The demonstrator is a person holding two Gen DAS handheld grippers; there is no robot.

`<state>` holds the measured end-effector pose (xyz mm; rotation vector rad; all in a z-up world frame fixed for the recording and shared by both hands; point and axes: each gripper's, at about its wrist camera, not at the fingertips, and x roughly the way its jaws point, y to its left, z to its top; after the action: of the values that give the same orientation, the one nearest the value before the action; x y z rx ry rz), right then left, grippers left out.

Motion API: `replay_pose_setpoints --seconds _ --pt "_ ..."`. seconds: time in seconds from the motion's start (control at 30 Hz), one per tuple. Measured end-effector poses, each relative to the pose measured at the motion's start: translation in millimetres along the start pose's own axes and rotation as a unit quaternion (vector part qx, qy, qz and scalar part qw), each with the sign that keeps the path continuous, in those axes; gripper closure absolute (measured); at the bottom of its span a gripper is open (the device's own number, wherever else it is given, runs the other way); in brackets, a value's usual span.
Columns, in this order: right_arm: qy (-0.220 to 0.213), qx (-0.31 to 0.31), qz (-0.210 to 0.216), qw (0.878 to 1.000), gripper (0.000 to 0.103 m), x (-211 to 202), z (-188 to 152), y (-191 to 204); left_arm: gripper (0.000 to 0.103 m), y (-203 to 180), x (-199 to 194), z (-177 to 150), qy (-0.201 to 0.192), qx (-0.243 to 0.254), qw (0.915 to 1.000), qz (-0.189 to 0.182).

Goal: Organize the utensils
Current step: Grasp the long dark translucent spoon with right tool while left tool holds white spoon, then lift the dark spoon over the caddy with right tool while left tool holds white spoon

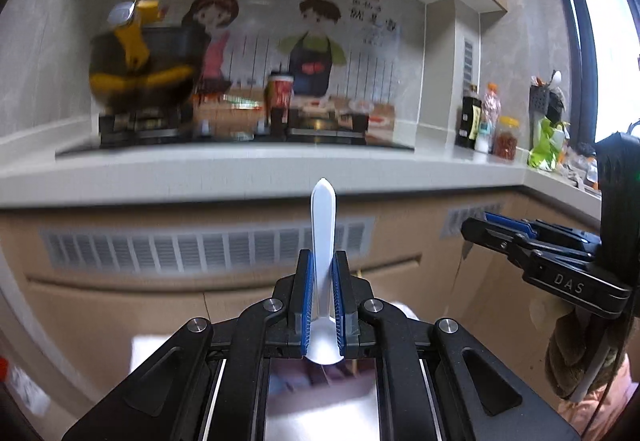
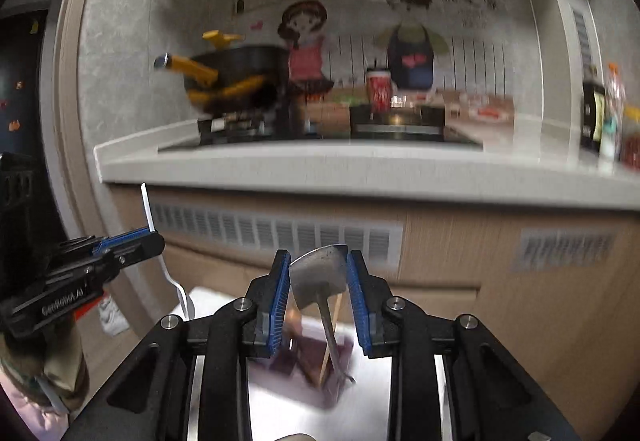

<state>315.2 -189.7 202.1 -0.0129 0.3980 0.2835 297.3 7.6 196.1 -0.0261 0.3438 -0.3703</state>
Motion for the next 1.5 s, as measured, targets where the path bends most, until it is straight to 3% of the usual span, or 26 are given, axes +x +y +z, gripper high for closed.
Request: replay_pose_setpoints --seconds 0.13,0.37,0.53,0.63,0.77,0.9,1.0,1.1,1.2,1.5 --pt "0.007 -0.010 -0.008 1.000 0.080 24.6 10.3 4.5 0.093 12.6 24.9 -0.1 0.012 -0.009 0.9999 0.005" --pt "0.069 -0.008 0.004 0.998 0.085 66.3 -22.2 4.9 0.093 36.3 74.1 -36.3 0.076 -0.052 0.9958 0.006" --pt "0.102 -0.041 0.003 0.994 0.082 61.2 -46.1 -14.6 0.093 44.2 63.4 -52.0 0.078 -0.057 0.9953 0.004" --pt "0.140 -0.051 -0.006 0.989 0.077 65.8 -67.2 -39.4 0.093 47.4 58.5 -58.9 0.079 -0.065 0.9948 0.000" --pt "0.202 -0.053 0.015 0.978 0.077 74.5 -103.1 -53.3 0.093 50.6 52.7 -68.6 0.086 -0.070 0.9938 -0.001" --pt "0.269 -0.045 0.087 0.958 0.072 76.1 -150.8 -35.2 0.093 50.7 50.3 -73.9 0.097 -0.068 0.9930 0.001" --pt "0.316 -0.063 0.160 0.933 0.056 74.2 -186.5 -3.0 0.093 49.2 44.6 -75.7 0.099 -0.066 0.9929 0.003" --pt "0.340 -0.107 0.225 0.907 0.055 68.1 -214.9 33.7 0.093 46.7 35.2 -78.5 0.100 -0.064 0.9930 0.003" --pt "0.344 -0.154 0.263 0.888 0.055 63.5 -231.2 61.8 0.093 43.6 22.6 -82.4 0.100 -0.061 0.9931 0.005" --pt "0.355 -0.254 0.278 0.856 0.055 77.3 -256.7 103.5 0.093 38.7 -3.7 -96.7 0.109 -0.058 0.9923 0.011"
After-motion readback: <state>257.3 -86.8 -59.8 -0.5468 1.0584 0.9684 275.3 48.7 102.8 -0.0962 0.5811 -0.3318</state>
